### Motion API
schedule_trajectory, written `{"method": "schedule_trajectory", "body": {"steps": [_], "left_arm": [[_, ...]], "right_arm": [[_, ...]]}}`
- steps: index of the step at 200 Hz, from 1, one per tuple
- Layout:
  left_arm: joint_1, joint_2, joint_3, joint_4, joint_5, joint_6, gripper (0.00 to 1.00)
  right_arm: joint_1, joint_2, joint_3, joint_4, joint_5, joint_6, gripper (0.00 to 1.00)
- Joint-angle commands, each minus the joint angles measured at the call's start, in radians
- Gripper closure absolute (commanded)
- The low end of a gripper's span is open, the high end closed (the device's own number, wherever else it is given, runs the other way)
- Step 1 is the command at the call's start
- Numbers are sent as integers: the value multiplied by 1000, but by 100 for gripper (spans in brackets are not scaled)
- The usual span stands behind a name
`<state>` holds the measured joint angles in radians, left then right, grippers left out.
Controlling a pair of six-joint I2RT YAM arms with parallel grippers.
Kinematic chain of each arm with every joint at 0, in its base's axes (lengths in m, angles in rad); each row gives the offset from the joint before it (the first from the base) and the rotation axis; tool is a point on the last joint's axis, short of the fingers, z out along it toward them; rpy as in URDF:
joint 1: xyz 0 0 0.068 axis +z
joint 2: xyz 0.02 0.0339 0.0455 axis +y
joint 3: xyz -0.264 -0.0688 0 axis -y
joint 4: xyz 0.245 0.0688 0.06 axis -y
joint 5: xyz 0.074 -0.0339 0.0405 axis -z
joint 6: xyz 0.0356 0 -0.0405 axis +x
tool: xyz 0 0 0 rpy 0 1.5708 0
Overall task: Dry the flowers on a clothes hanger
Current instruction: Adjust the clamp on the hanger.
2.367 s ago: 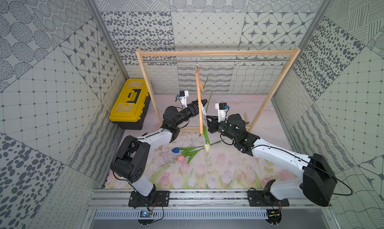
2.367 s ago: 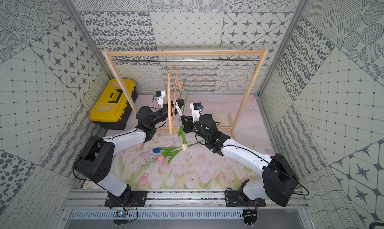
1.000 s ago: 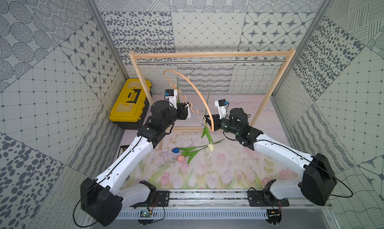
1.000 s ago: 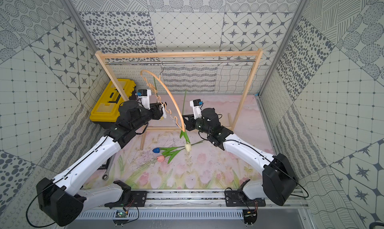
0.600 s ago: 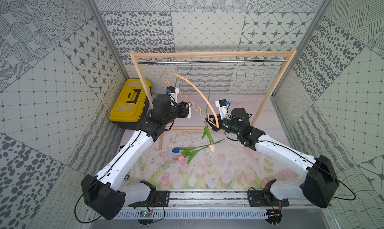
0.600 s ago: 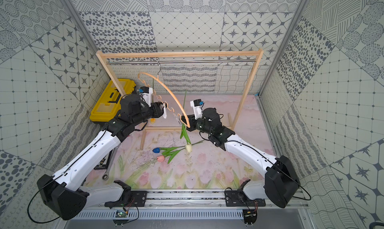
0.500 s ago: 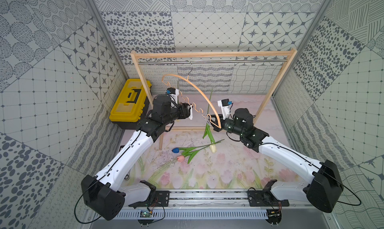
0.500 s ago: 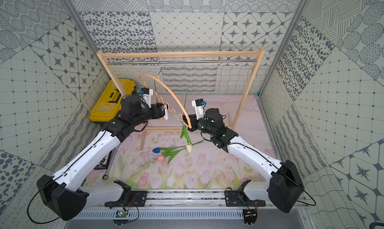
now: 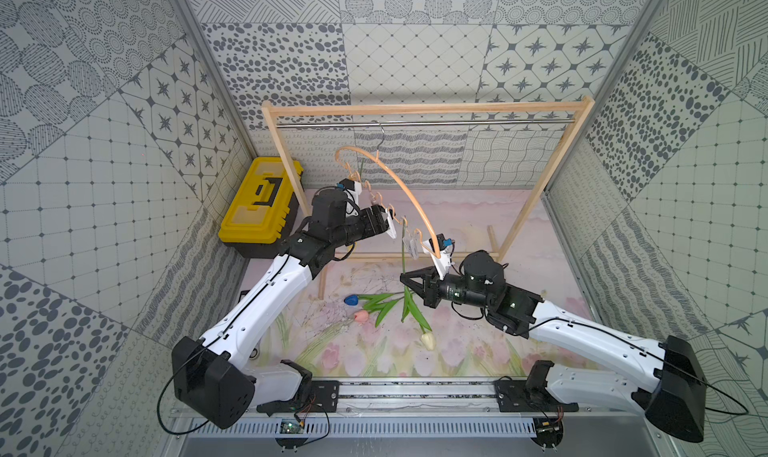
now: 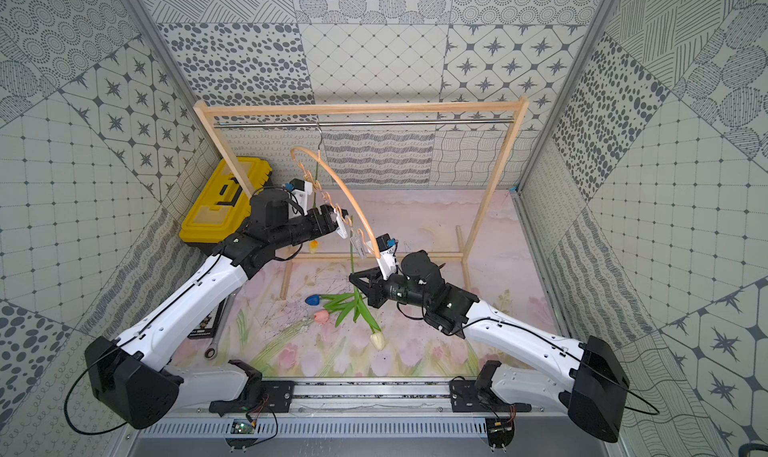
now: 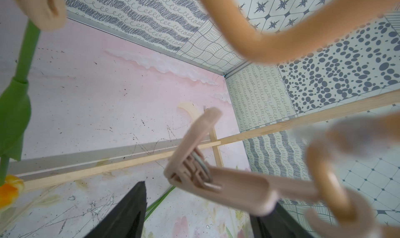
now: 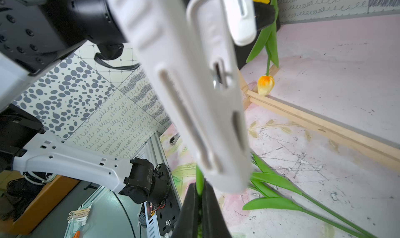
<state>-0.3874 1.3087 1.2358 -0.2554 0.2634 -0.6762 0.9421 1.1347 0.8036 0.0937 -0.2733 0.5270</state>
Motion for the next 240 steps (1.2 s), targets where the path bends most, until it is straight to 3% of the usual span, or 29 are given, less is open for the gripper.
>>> {"method": "schedule_trajectory", "body": {"steps": [1, 30, 53, 87, 108, 123, 176, 214, 240], "left_arm": [[1, 11, 16, 15, 47, -51, 27], [2, 16, 18, 17, 48, -68, 27], [1, 16, 16, 23, 63, -107, 18], [0, -6, -23, 89, 143, -212, 14], [1, -30, -41, 88, 166, -243, 1], [0, -53, -46, 66, 164, -232, 1], [4, -93, 6, -163, -57, 0, 1], [11, -66, 39, -80, -134, 265, 1], [24, -23, 119, -73, -176, 452, 14]], "right_arm": [[13, 27, 26, 43, -11, 1, 100], [21, 71, 62, 50, -15, -15, 100], [19, 108, 96, 37, 32, -29, 100], [-38, 200, 154, 43, 120, 7, 100], [-83, 253, 199, 43, 150, 27, 100], [-114, 261, 201, 61, 164, 42, 100], [-150, 237, 197, 49, 121, 23, 100], [-153, 214, 191, 33, 110, 13, 100], [-155, 212, 203, 15, 99, 6, 100]]}}
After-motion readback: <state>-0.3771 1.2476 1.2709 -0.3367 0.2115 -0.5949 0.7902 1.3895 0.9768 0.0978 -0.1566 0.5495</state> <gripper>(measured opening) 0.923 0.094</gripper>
